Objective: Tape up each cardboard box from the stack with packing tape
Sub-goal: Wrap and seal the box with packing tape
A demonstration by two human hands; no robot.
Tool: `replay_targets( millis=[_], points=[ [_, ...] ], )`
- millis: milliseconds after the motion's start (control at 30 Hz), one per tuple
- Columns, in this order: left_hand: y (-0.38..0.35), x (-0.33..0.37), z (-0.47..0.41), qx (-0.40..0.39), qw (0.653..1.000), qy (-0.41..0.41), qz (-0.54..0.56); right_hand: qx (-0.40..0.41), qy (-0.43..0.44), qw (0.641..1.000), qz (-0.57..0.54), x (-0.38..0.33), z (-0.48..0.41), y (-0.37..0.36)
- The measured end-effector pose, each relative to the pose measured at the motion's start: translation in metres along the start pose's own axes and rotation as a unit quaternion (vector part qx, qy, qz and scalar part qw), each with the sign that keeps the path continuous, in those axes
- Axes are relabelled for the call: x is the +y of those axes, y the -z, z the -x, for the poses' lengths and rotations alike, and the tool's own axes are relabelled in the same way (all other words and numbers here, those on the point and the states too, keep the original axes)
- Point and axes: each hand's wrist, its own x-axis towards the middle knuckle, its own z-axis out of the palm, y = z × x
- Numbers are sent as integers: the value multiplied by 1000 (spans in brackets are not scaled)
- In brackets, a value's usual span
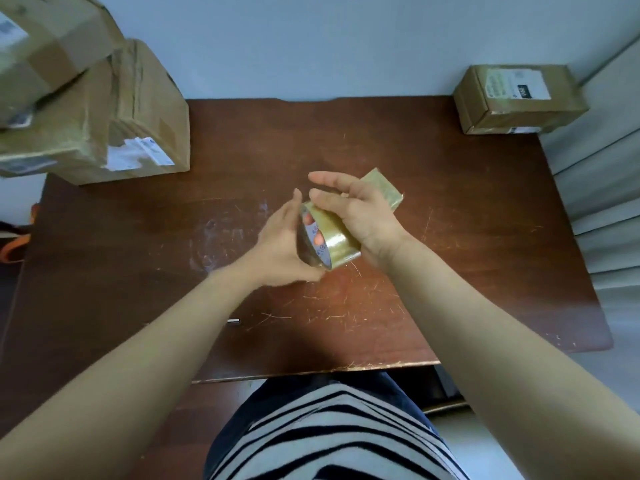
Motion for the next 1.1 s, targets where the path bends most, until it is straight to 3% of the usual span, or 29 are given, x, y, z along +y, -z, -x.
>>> replay_targets(
  millis=[67,167,300,500,700,800,867,933,1100],
  points=[
    [-14,1,5,32,997,6,-71,-7,12,1000,24,1,0,-2],
    [-18,5,7,74,995,41,-59,-33,31,998,49,5,12,-1],
    [-13,14,2,28,991,73,-109,-2,85,991,106,25,42,12],
    [-8,24,1,14,980,97,-174,81,-48,987,128,77,51,42],
    [13,35,-3,-131,961,135,-202,101,-70,981,148,95,11,33],
    [-2,52,-13,28,966,81,-244,98,-75,982,146,93,6,31],
    [-25,56,-17,112,944,26,-310,99,-77,983,136,91,8,31],
    [-42,47,-21,126,922,-6,-366,90,-79,985,128,88,12,29],
    [-49,36,-19,131,911,-8,-392,79,-82,988,106,82,15,28]
  ],
)
